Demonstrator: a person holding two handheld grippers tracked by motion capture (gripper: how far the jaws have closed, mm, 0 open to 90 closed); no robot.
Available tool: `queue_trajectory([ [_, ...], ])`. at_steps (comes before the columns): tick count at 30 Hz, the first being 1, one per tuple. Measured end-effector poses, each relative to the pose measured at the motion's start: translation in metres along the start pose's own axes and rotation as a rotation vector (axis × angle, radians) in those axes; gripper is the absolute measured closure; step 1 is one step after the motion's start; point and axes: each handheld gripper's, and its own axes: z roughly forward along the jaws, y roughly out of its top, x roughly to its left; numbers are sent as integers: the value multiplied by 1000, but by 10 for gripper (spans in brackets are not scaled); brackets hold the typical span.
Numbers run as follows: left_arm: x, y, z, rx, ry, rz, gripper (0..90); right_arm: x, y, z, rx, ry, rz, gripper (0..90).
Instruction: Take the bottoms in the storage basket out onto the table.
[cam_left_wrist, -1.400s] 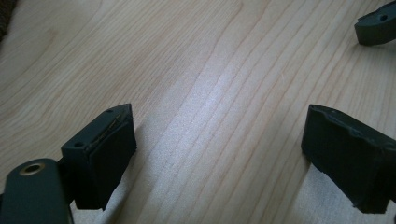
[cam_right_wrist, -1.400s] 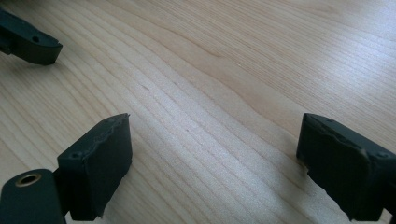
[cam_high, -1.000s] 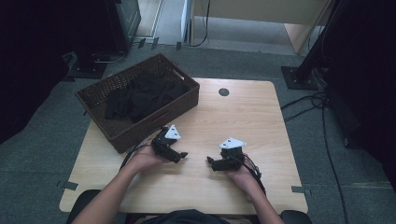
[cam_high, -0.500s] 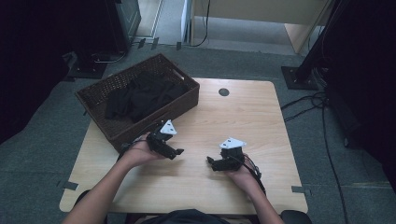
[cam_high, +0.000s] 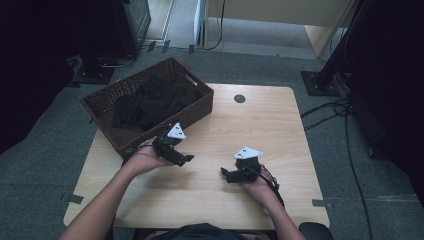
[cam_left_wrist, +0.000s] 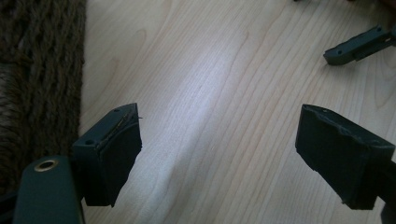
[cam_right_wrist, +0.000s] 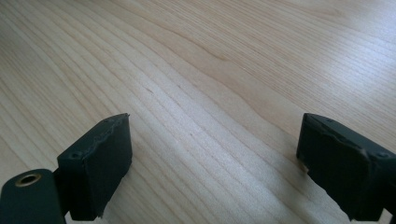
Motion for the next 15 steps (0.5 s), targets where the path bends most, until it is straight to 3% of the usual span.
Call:
queue_trajectory([
  [4, 2, 3, -2, 33, 12, -1, 152, 1, 1, 1, 1, 7, -2, 100],
  [12, 5, 11, -19, 28, 14, 2, 153, 1, 2, 2, 0, 10, -3, 100],
  [15, 11, 16, -26, 33, 36, -14, 208, 1, 2, 2, 0, 11, -3, 100],
])
